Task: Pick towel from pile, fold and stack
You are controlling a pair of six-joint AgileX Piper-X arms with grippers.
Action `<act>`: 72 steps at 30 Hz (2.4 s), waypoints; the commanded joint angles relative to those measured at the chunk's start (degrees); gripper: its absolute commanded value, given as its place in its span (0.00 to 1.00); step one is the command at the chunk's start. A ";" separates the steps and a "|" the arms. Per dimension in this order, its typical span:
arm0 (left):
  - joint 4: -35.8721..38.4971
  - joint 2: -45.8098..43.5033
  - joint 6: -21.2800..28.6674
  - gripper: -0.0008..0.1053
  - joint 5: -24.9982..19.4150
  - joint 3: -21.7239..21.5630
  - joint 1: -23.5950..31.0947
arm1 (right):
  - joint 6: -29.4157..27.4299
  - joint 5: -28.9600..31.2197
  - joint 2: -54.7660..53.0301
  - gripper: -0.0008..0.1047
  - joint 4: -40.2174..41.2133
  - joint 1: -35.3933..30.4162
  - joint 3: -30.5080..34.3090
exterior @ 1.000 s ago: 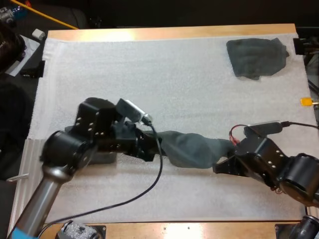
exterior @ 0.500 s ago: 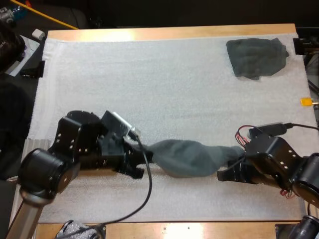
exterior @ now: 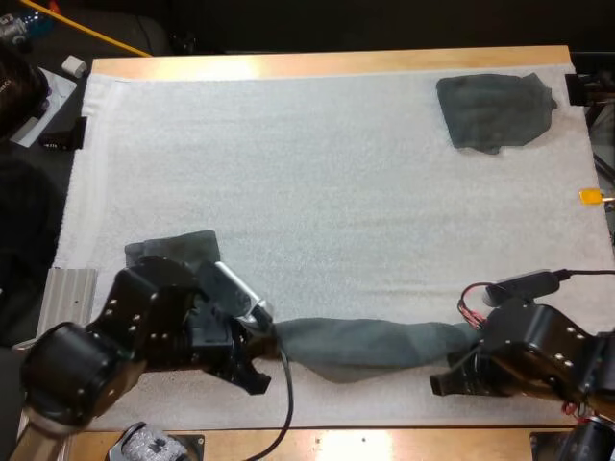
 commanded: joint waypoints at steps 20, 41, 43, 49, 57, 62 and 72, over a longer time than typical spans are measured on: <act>-25.04 17.32 3.44 0.01 -12.82 11.43 2.81 | -4.19 2.57 13.20 0.01 -24.79 -16.54 14.65; -45.04 35.46 3.99 0.01 -5.42 11.16 18.26 | 1.69 -9.47 29.87 0.01 -46.36 -36.18 15.59; -46.92 36.99 3.82 0.01 -5.40 11.10 18.85 | 3.13 -9.59 31.50 0.01 -48.11 -37.00 15.57; -51.75 40.42 2.83 0.01 -4.81 10.89 20.34 | 7.16 -10.05 35.15 0.01 -52.84 -38.64 15.59; -53.99 41.90 3.02 0.05 -2.81 11.00 20.66 | 11.53 -9.08 34.72 0.10 -59.50 -39.19 15.79; -57.68 41.68 0.53 0.31 -1.61 11.02 20.70 | 14.69 -9.70 35.02 0.61 -64.24 -39.82 15.88; -59.15 41.99 -4.12 0.57 6.75 8.14 23.25 | 12.59 -16.37 34.97 0.58 -70.95 -41.82 16.11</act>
